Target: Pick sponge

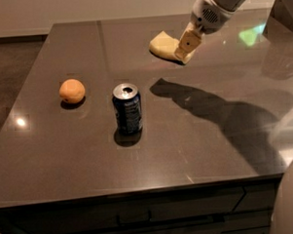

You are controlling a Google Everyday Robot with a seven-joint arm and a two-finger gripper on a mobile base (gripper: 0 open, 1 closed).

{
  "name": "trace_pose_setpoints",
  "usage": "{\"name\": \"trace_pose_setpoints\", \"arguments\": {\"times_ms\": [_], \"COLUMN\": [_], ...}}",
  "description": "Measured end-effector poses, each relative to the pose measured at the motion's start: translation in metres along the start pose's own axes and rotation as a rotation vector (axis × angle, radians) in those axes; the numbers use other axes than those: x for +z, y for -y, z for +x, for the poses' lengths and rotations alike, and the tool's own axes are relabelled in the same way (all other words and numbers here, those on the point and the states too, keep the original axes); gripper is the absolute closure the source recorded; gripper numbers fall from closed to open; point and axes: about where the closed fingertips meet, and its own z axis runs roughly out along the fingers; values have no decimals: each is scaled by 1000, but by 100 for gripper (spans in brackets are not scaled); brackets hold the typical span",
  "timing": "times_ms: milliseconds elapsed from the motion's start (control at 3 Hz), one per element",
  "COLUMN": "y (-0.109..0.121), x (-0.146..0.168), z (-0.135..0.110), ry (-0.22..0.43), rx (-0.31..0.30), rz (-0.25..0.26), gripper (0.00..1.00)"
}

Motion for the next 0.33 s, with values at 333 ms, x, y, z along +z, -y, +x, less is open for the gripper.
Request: {"name": "trace_pose_setpoints", "arguments": {"times_ms": [333], "y": [-1], "x": [-2], "z": [-2], "ry": [4], "rx": [-3], "rz": [0], "gripper": [100]}}
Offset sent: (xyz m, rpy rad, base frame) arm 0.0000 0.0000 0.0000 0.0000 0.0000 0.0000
